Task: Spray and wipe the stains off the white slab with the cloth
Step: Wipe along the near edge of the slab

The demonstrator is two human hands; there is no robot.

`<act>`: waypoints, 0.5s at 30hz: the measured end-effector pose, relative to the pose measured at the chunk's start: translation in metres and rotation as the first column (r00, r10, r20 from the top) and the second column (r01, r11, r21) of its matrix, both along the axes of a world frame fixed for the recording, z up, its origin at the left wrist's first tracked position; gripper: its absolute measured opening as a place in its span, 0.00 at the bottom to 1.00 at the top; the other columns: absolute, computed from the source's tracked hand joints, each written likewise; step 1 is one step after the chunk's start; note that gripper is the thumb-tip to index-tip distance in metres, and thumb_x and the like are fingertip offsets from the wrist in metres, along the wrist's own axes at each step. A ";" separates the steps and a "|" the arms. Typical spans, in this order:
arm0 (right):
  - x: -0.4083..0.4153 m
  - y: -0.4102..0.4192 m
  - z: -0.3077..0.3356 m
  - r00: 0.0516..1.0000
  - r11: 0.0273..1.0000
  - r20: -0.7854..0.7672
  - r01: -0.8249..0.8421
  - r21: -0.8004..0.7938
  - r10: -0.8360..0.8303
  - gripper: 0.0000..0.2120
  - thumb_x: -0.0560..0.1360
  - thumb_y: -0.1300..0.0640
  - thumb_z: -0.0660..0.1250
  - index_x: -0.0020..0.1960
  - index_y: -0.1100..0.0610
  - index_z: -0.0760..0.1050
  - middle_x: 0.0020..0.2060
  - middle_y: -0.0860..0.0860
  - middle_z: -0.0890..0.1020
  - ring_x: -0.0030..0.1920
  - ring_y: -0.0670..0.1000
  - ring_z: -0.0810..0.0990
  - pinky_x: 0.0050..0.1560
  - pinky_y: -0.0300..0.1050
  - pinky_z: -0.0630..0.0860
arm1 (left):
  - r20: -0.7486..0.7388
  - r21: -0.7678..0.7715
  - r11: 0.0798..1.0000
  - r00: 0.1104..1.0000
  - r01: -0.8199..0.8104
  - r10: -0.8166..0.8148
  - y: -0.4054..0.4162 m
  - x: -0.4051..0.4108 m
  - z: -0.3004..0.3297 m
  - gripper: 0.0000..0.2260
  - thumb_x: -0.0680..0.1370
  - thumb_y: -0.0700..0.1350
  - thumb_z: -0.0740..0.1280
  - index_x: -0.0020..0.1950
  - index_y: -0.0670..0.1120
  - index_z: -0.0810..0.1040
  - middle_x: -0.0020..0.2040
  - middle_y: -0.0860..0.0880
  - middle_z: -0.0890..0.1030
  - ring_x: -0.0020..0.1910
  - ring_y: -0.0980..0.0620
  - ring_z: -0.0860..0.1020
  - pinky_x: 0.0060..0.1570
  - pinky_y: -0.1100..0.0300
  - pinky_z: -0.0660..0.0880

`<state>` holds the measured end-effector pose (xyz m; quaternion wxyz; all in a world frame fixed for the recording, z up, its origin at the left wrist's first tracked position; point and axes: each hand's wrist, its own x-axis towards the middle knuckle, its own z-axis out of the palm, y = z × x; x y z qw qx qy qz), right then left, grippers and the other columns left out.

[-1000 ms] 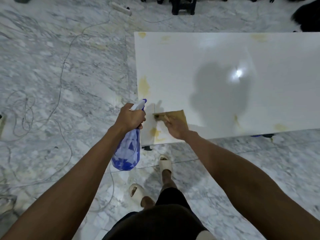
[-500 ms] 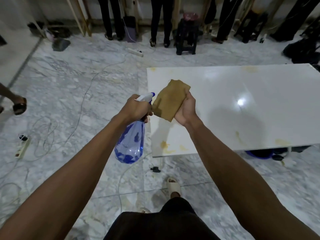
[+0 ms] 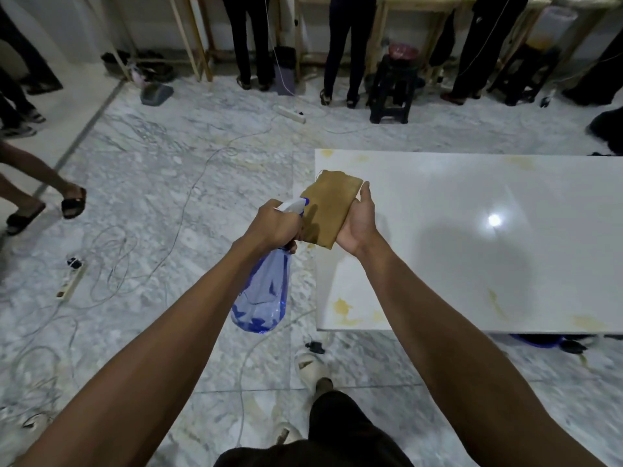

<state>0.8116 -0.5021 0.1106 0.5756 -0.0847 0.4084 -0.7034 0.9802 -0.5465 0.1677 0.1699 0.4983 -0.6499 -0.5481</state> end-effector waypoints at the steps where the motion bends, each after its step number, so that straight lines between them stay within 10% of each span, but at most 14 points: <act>1: -0.003 -0.008 -0.003 1.000 1.000 -0.010 -0.007 0.015 0.007 0.40 0.79 0.28 0.44 0.74 0.56 0.71 0.68 0.58 0.77 0.70 0.60 0.75 0.73 0.58 0.67 | 0.002 0.013 1.000 1.000 -0.005 0.005 -0.007 -0.004 -0.004 0.08 0.79 0.39 0.63 0.41 0.39 0.69 0.30 0.42 0.70 0.19 0.47 0.71 0.26 0.58 0.71; 15: -0.088 -0.147 -0.098 0.968 0.913 -0.047 -0.214 0.349 0.245 0.32 0.81 0.34 0.52 0.71 0.57 0.74 0.63 0.58 0.81 0.63 0.59 0.81 0.68 0.62 0.72 | 0.069 0.130 0.985 0.992 -0.112 0.104 -0.162 -0.102 -0.059 0.16 0.77 0.52 0.65 0.36 0.41 0.74 0.33 0.42 0.77 0.30 0.44 0.76 0.32 0.54 0.74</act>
